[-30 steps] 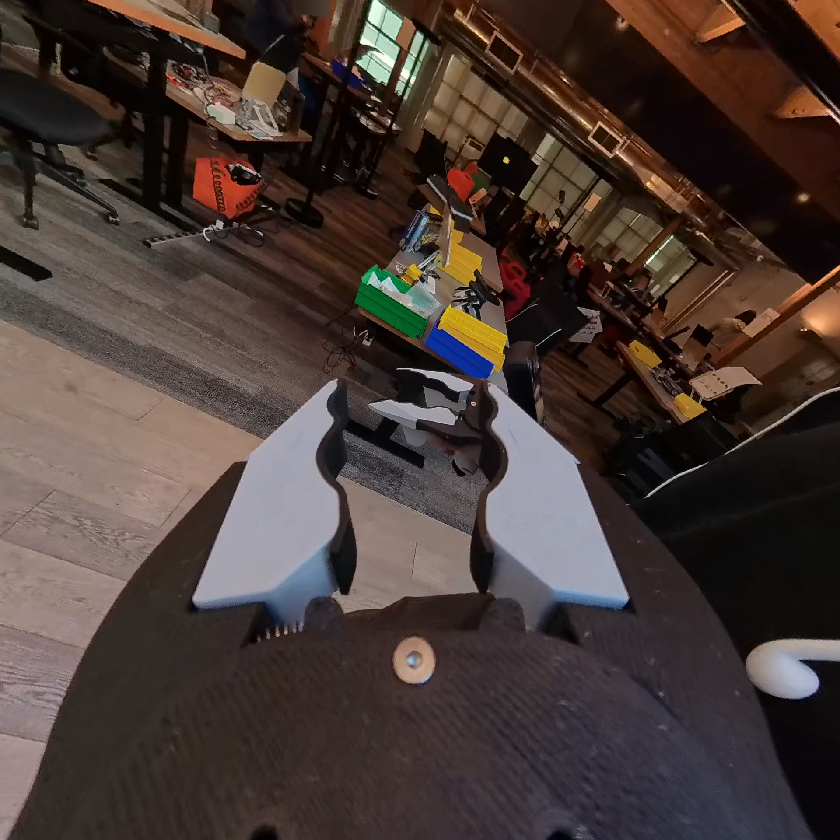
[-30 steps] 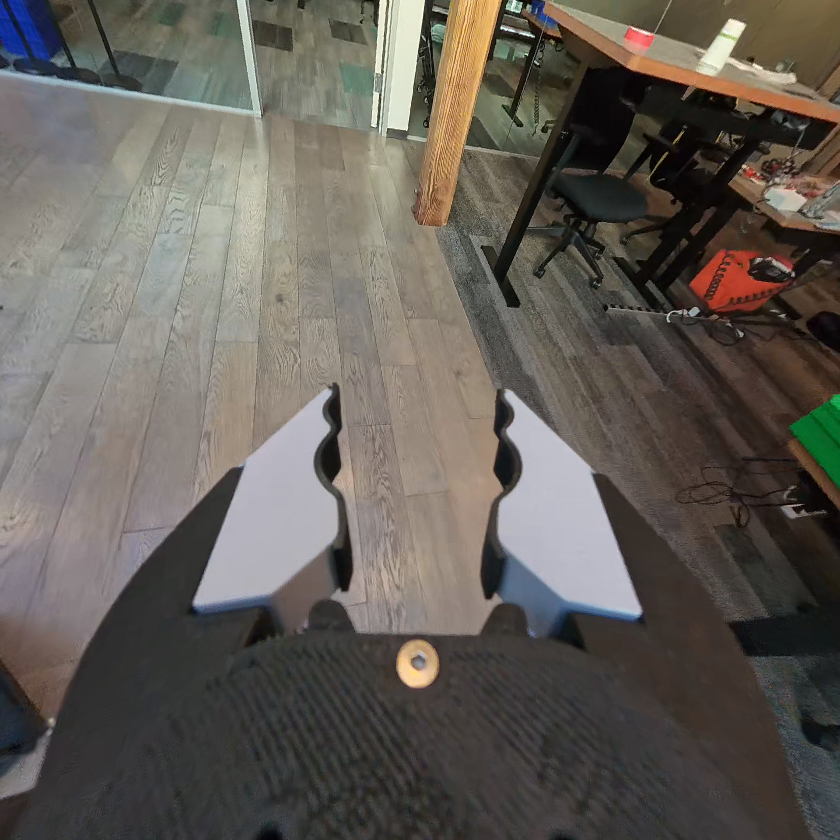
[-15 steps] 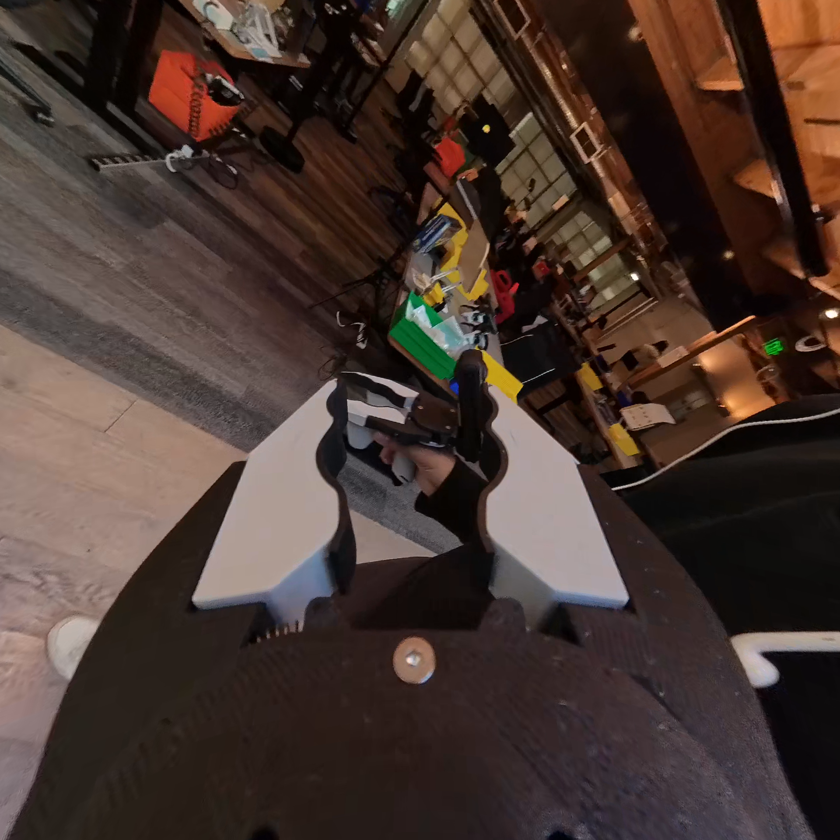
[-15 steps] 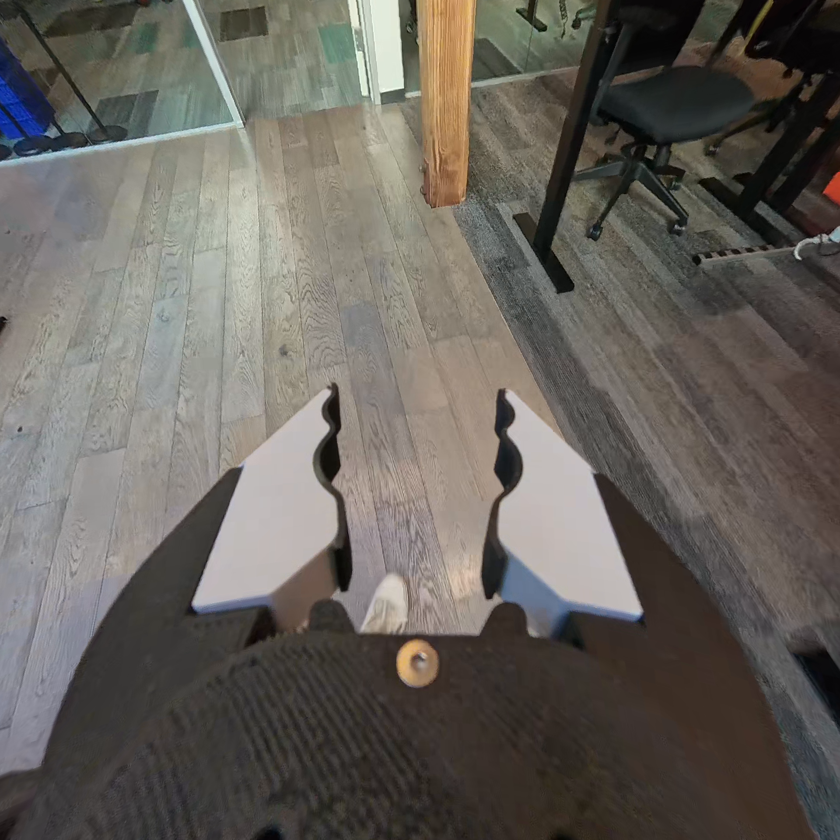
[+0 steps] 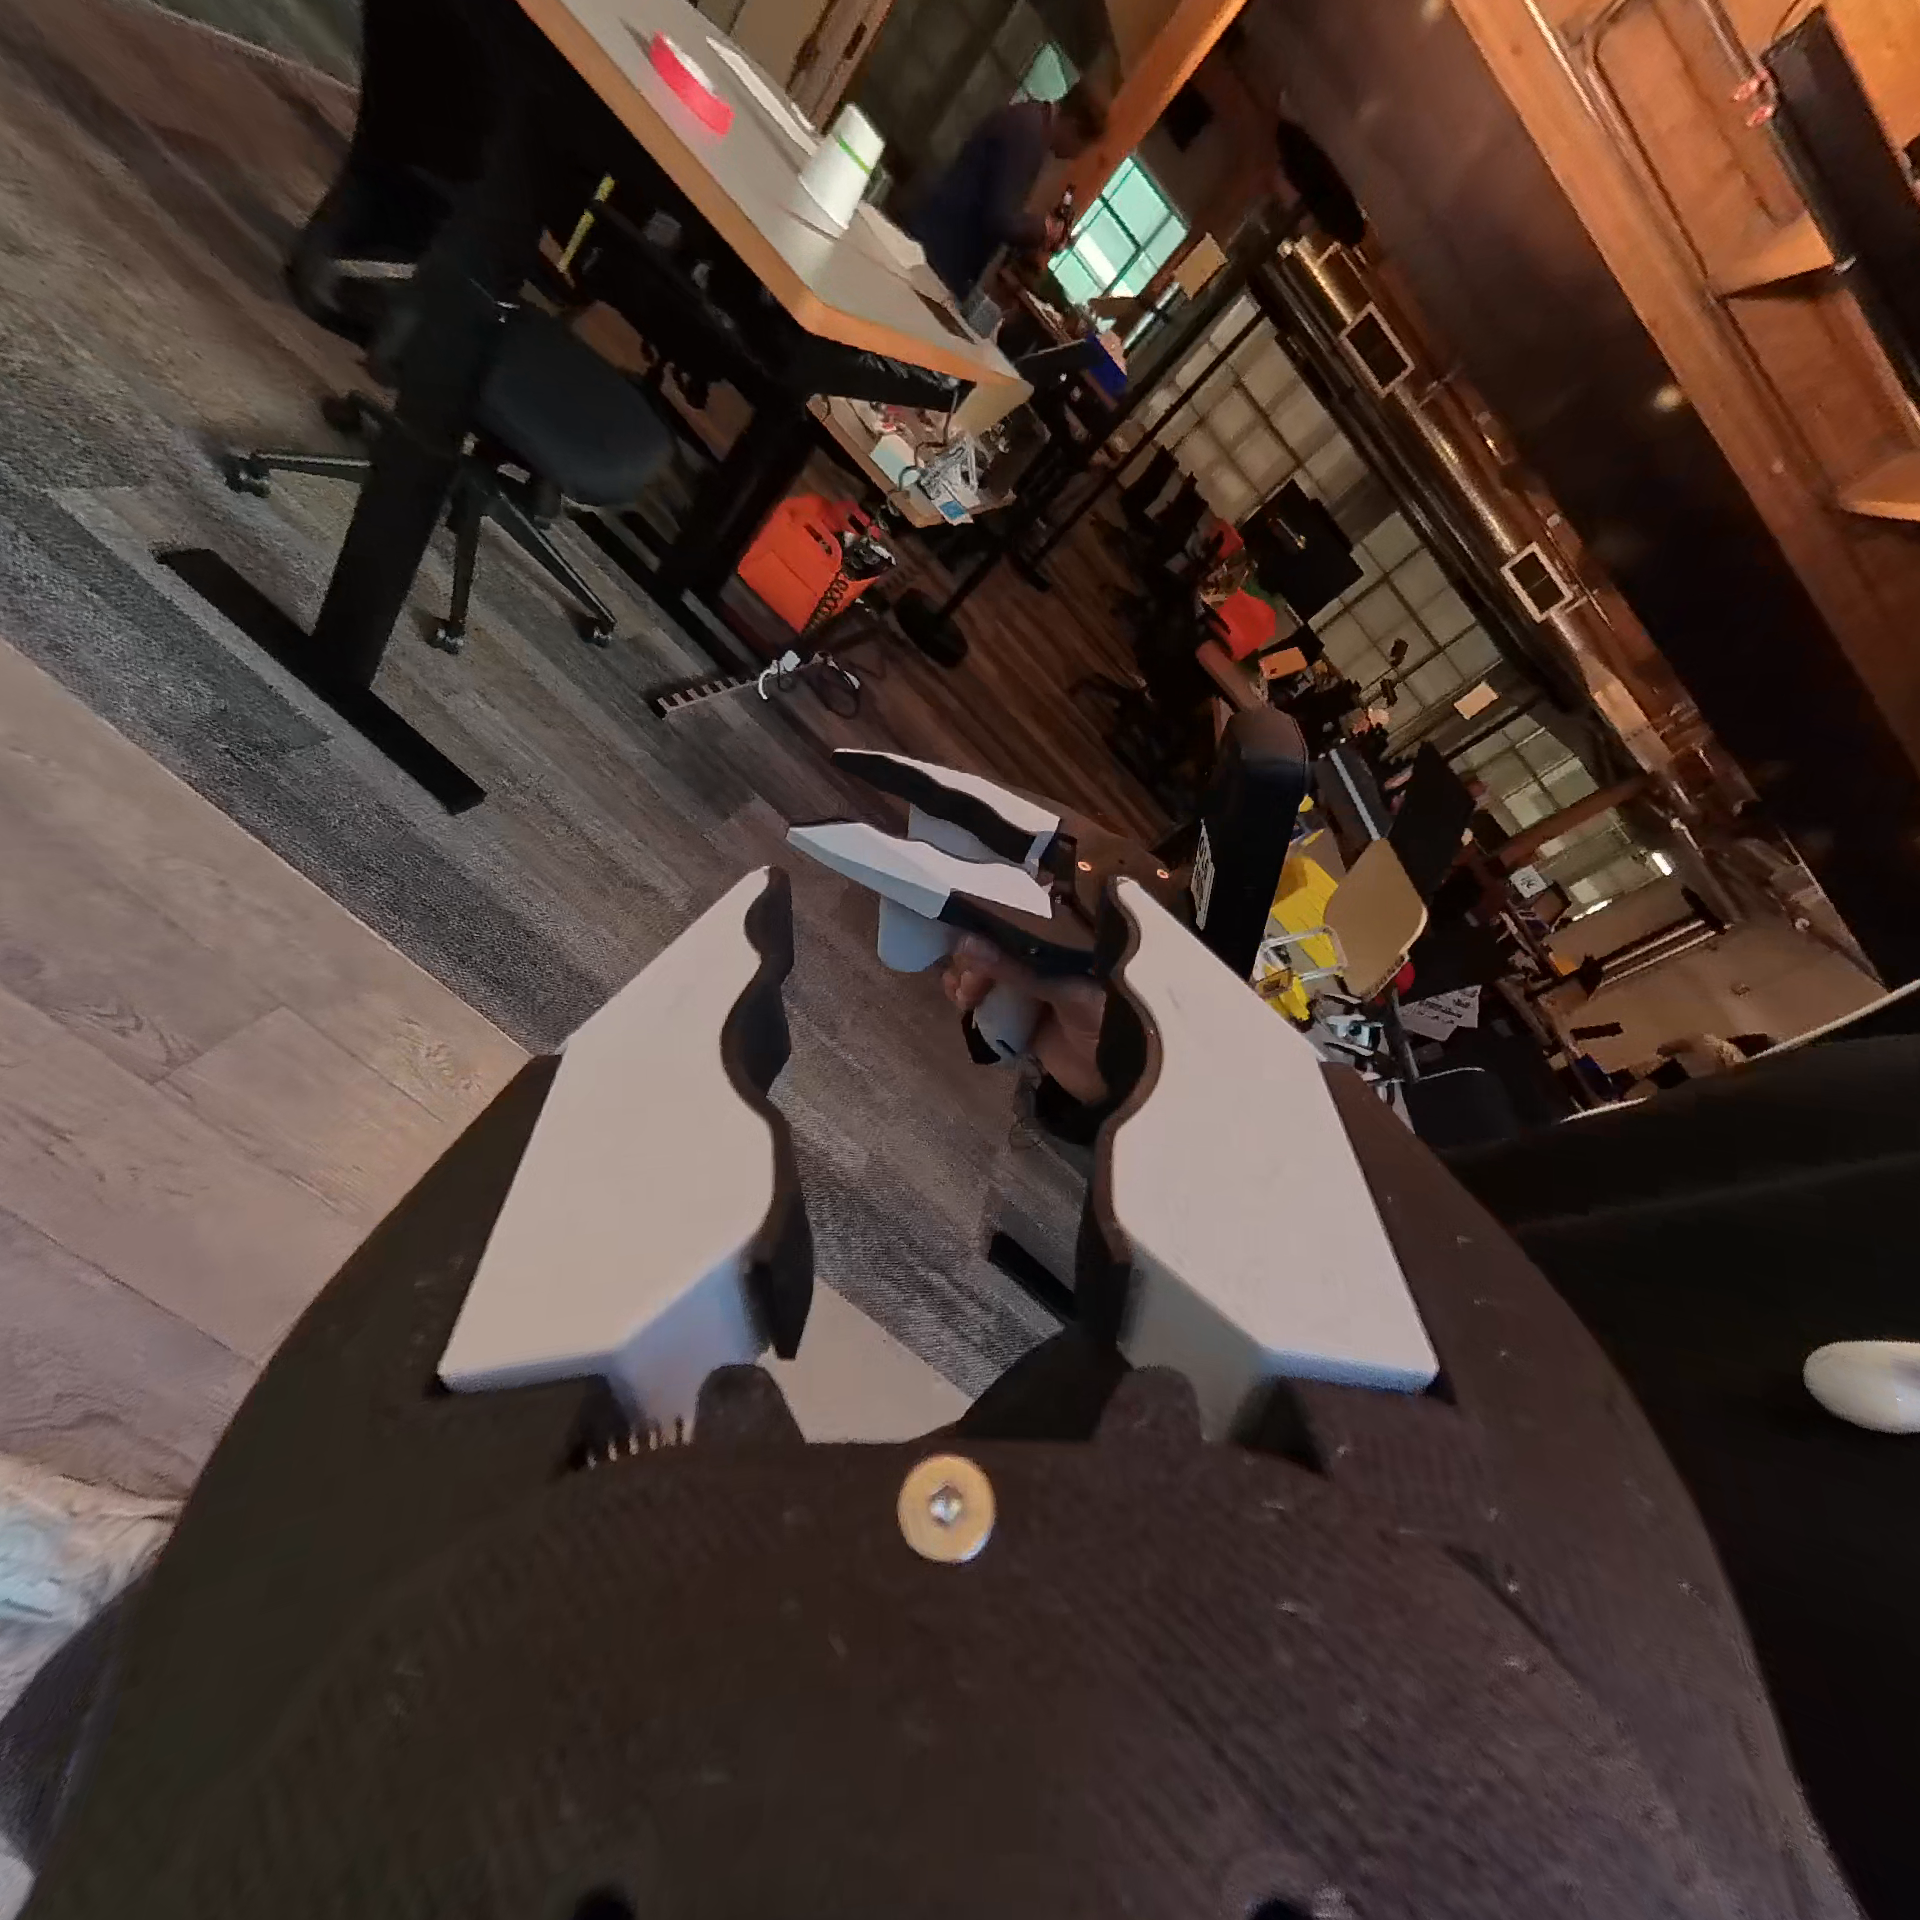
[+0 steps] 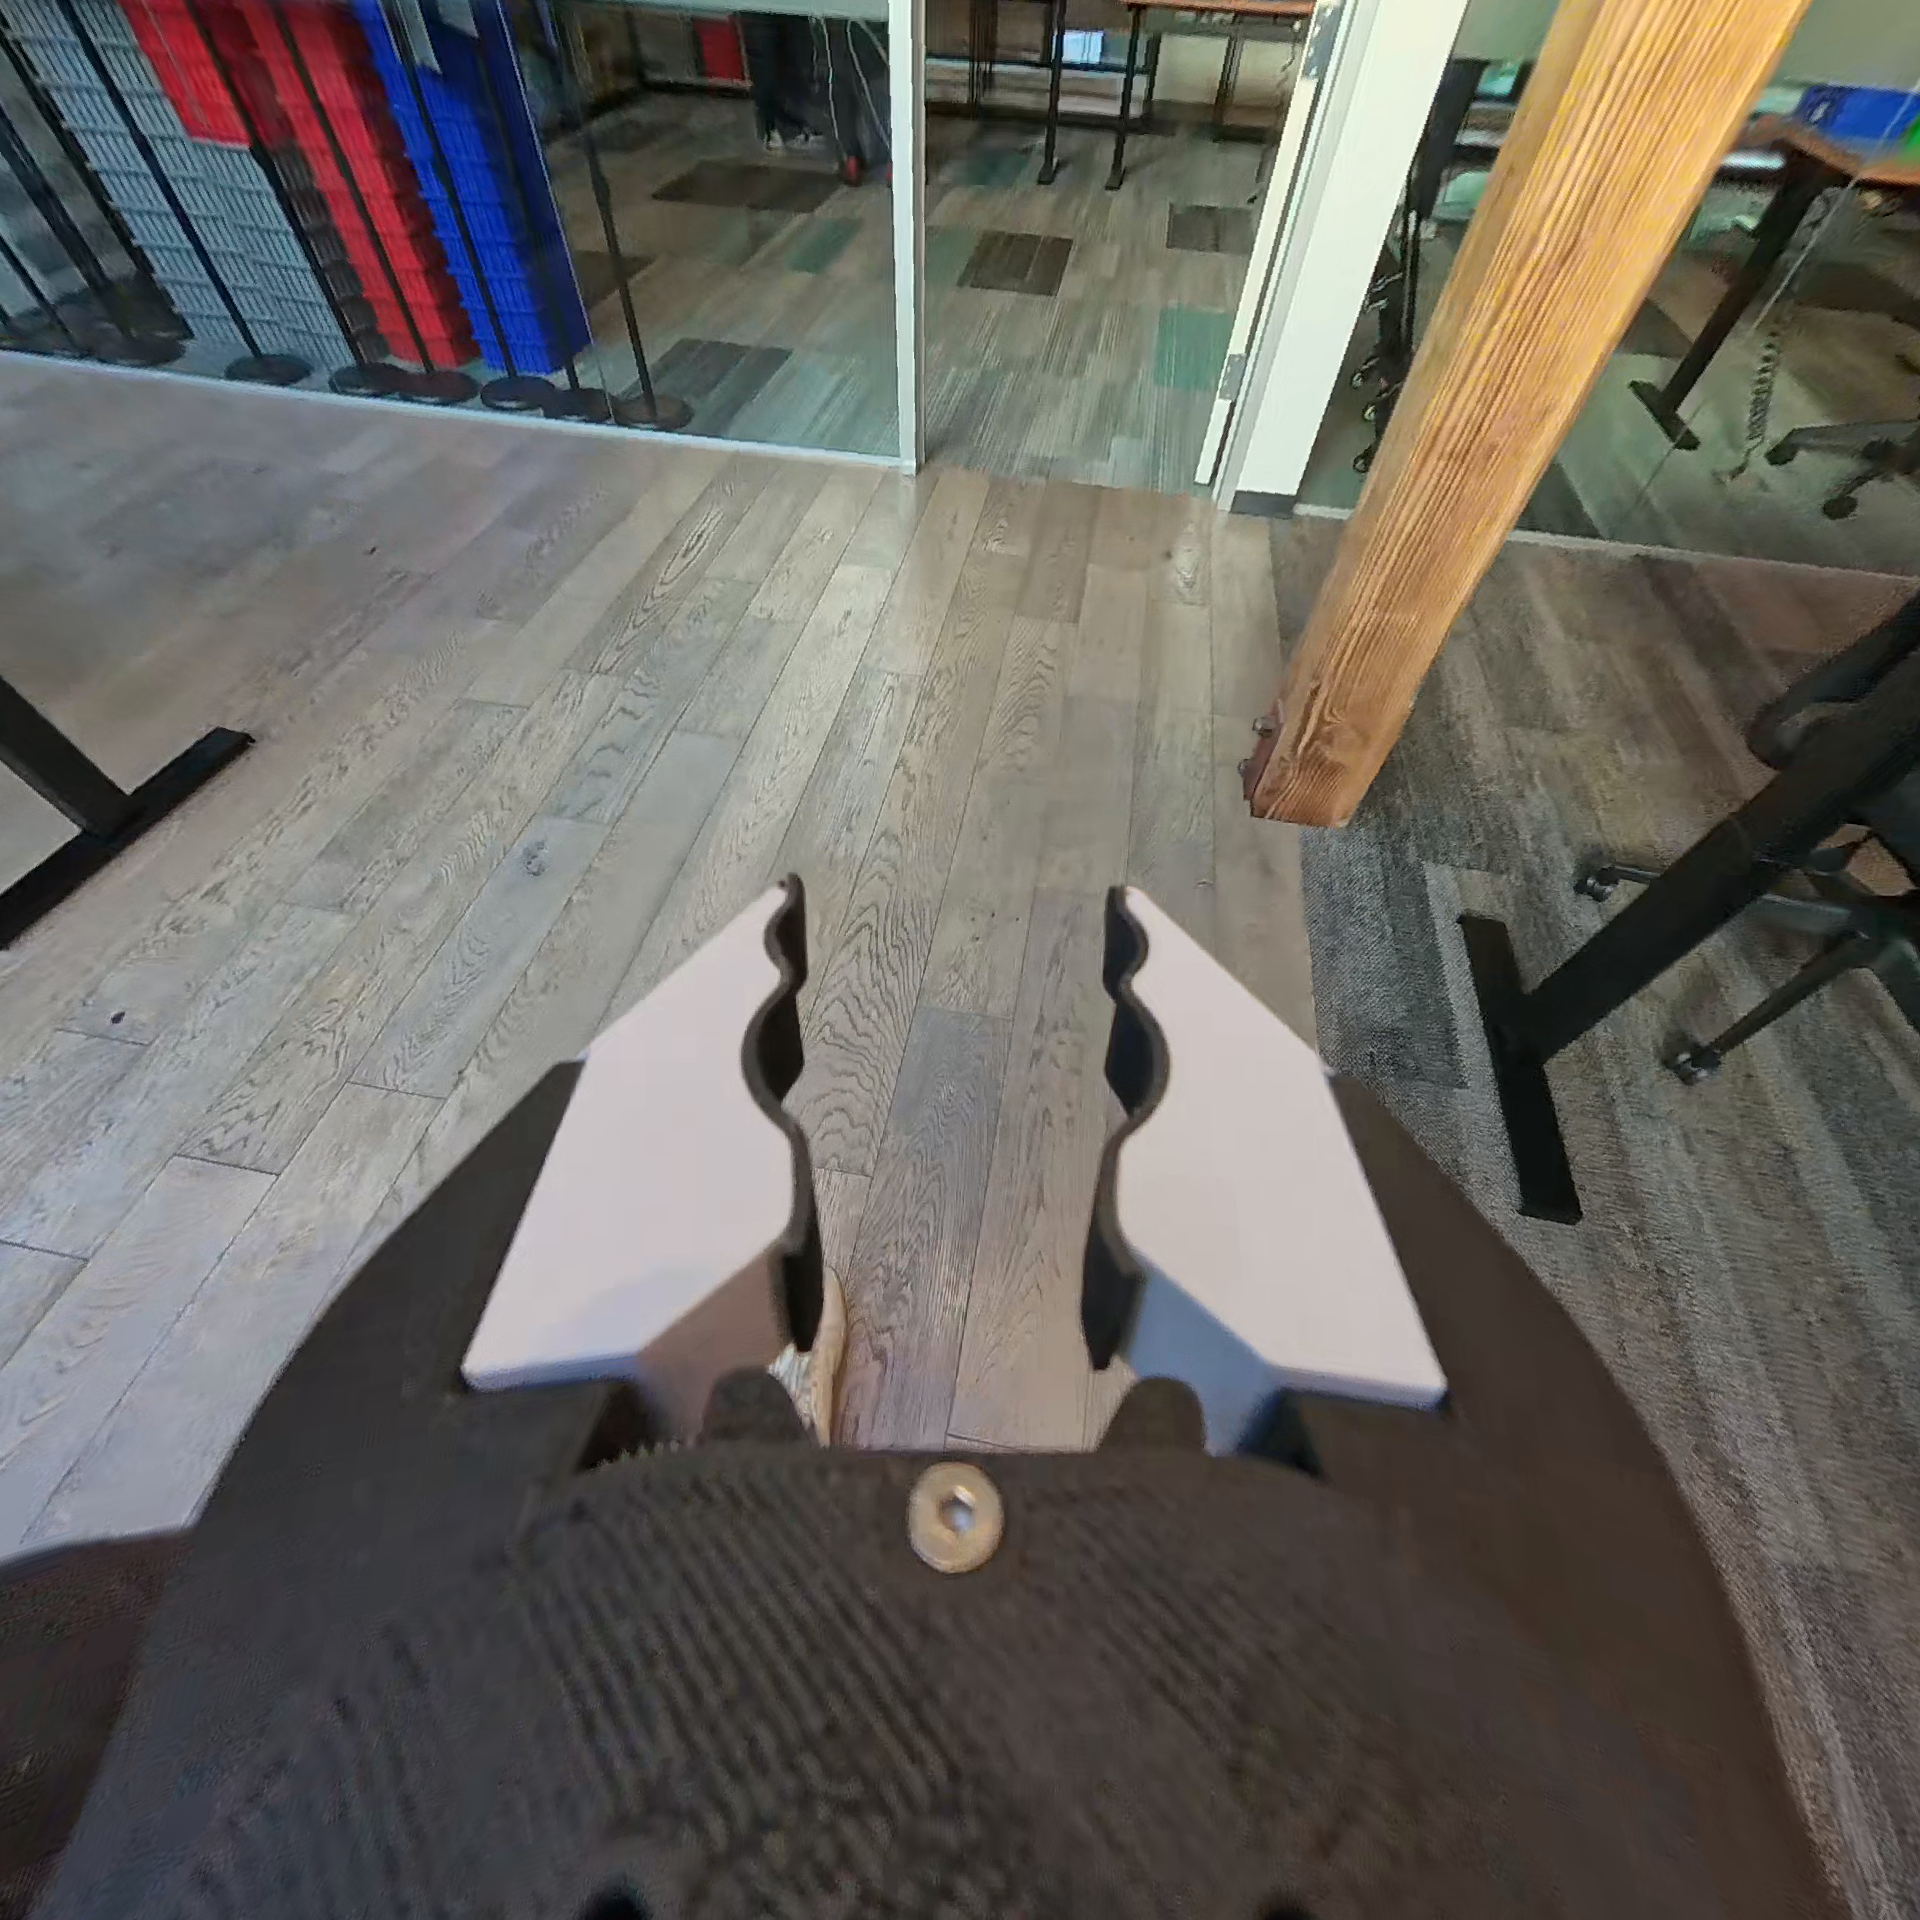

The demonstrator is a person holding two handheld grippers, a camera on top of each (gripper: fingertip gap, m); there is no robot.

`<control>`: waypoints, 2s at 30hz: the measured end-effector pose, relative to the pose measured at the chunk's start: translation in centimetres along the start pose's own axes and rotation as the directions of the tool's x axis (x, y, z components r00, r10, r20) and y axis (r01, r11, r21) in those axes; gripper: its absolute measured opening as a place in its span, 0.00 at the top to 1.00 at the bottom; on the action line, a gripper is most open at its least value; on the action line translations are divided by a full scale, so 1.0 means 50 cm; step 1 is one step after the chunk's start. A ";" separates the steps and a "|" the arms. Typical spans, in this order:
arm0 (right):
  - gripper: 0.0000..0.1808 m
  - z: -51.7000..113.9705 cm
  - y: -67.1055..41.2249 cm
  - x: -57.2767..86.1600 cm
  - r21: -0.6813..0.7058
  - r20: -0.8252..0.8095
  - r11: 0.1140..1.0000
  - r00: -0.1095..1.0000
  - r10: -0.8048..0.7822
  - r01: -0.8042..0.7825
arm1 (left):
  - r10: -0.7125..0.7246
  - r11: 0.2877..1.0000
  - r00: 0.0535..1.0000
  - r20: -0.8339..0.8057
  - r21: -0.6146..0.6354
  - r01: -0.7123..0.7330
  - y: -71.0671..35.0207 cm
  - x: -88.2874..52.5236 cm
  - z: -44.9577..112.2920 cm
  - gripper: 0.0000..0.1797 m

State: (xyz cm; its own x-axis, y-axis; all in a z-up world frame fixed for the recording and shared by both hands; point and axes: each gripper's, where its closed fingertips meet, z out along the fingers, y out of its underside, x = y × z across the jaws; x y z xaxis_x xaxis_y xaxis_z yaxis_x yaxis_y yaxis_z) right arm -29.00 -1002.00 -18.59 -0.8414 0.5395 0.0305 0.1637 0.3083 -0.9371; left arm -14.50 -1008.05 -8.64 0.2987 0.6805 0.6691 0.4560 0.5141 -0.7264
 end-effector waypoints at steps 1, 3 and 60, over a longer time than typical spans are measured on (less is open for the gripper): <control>0.69 0.066 -0.001 0.010 -0.027 0.007 1.000 1.000 -0.014 0.014 | 0.016 1.000 1.000 0.007 -0.027 -0.016 -0.035 -0.057 0.026 0.69; 0.71 0.193 -0.028 0.053 -0.082 -0.010 0.993 0.997 -0.082 0.081 | 0.085 0.993 0.995 0.059 -0.087 -0.079 -0.127 -0.179 0.077 0.69; 0.94 4.563 -1.757 0.832 0.090 0.391 0.977 0.895 -0.215 0.195 | 0.320 0.945 0.729 0.605 -0.142 -0.296 -3.318 -3.546 0.838 0.82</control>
State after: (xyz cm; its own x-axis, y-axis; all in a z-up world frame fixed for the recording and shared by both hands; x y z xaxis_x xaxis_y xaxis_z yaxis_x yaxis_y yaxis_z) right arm -195.88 -1185.40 -14.36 -0.9895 0.1107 0.0927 -0.0506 0.3355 -0.9407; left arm -178.26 -1192.11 -13.30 -0.1435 0.9765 0.1609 0.4617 0.2099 -0.8618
